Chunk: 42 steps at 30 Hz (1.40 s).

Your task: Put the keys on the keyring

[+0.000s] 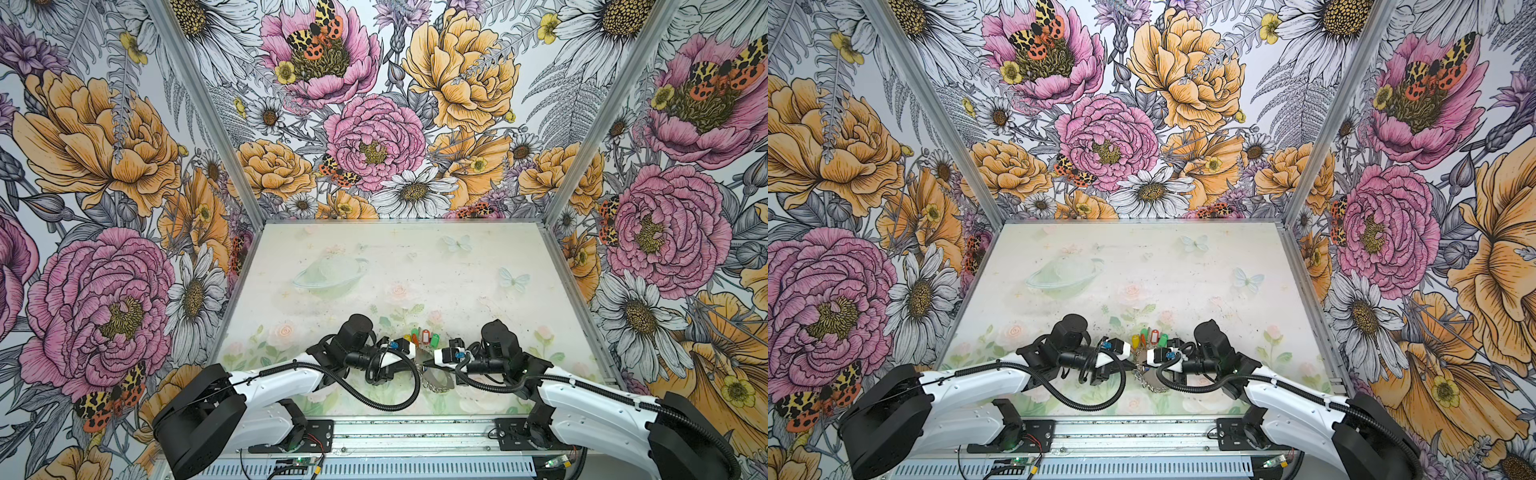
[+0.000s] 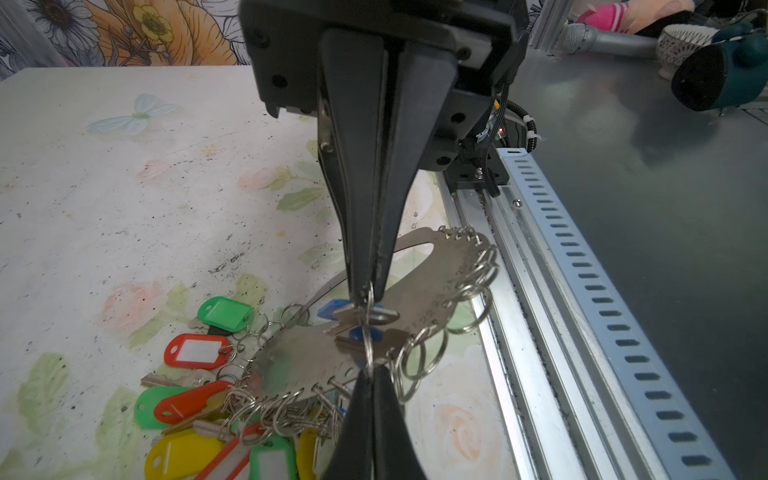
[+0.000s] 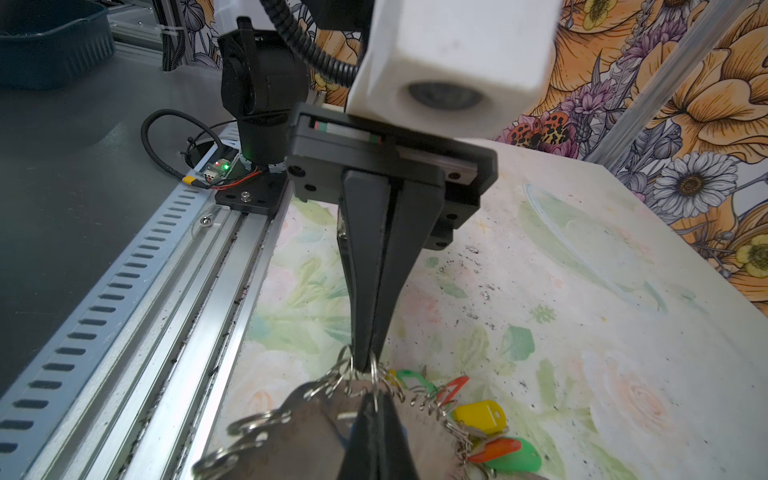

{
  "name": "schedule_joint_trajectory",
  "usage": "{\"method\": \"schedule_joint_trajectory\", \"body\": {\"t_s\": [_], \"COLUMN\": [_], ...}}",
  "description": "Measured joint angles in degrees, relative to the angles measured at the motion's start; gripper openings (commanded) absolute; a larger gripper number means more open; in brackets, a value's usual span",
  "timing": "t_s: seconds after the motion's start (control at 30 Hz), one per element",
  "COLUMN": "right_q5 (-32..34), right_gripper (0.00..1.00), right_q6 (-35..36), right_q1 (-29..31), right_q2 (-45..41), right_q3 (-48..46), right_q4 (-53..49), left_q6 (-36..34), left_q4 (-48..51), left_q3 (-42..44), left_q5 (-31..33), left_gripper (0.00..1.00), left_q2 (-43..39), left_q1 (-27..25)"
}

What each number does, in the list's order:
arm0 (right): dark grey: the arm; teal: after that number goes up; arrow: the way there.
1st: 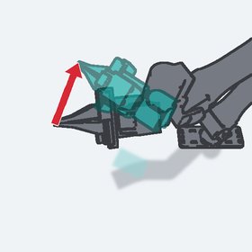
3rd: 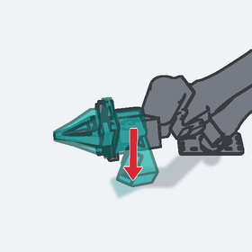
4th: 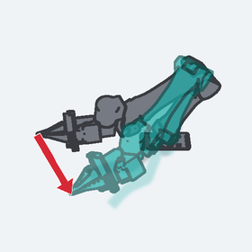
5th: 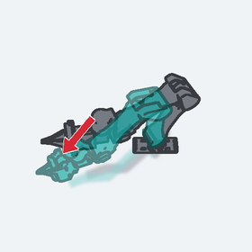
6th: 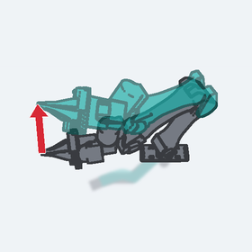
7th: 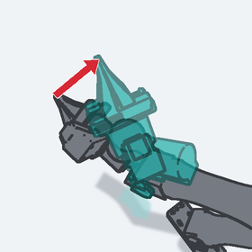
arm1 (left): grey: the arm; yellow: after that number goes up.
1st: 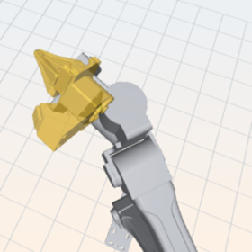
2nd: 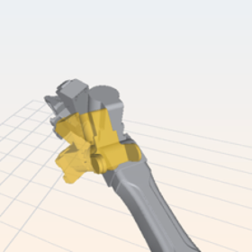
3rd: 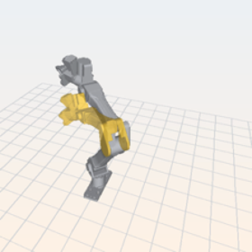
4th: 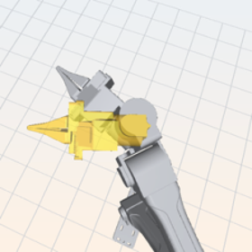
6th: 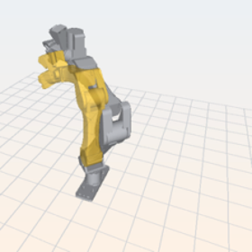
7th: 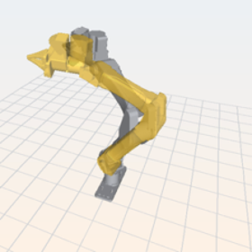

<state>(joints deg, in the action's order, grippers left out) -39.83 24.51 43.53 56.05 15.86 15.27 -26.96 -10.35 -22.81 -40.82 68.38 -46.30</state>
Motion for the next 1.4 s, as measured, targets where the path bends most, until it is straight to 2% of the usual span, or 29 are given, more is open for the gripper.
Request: {"method": "schedule_joint_trajectory", "body": {"t_s": [1.13, 1.4], "right_q5": [-1.0, -2.1], "right_gripper": [0.00, 0.00], "right_q6": [0.2, 0.2], "right_q1": [0.1, -0.9], "right_q2": [3.6, 3.7], "right_q3": [0.3, 2.3], "right_q4": [1.2, -2.8], "left_q6": [0.2, 0.1], "left_q4": [0.5, 0.5], "left_q3": [0.0, -0.6], "left_q5": [-1.0, -1.1], "left_gripper": [0.00, 0.00], "left_q2": [0.5, 1.7], "left_q1": [0.0, -0.4]}}
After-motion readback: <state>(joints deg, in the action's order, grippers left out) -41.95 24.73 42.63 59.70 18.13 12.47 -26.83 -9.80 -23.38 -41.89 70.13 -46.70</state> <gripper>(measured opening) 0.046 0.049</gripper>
